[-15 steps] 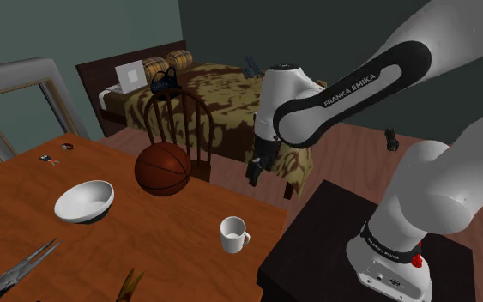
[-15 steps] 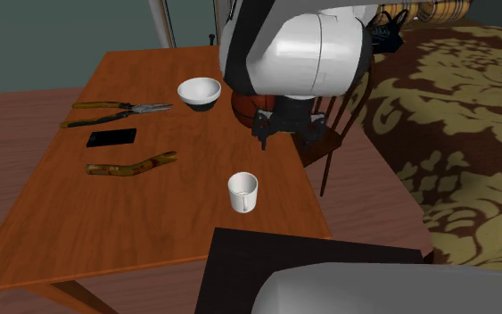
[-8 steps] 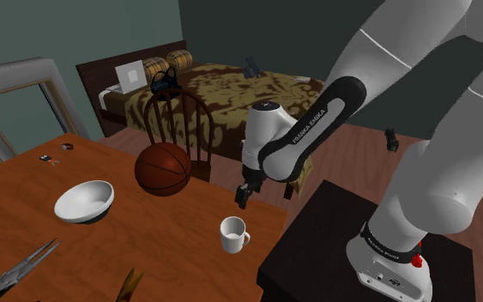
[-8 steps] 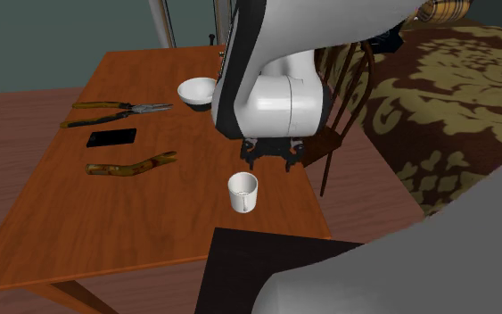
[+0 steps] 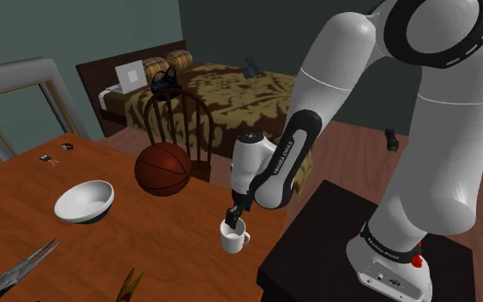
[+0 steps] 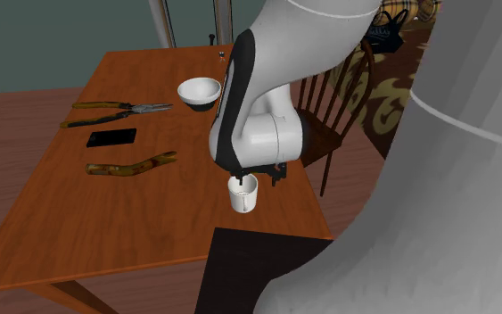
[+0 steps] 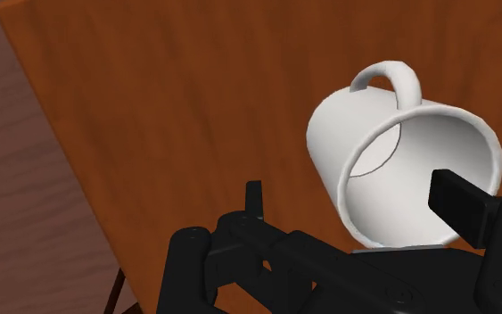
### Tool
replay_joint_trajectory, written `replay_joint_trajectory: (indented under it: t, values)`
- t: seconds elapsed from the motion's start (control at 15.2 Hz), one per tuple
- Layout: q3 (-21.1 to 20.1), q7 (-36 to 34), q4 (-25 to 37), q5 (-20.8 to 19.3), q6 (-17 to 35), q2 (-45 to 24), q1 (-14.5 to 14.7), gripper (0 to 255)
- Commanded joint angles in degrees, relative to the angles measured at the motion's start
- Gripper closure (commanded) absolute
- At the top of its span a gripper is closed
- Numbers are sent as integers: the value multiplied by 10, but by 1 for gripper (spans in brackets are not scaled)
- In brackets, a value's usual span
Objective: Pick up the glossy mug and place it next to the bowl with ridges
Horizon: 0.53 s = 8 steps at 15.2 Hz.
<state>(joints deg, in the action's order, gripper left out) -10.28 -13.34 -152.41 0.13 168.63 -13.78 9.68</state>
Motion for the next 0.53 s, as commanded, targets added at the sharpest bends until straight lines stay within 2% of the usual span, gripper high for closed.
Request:
replay_joint_trajectory:
  t: [0.0, 0.26, 0.46]
  values:
    - [8, -7, 5, -9, 18, -23, 8, 0]
    - [24, -16, 17, -20, 49, -65, 22, 0]
    - [27, -16, 19, -21, 53, -71, 25, 0]
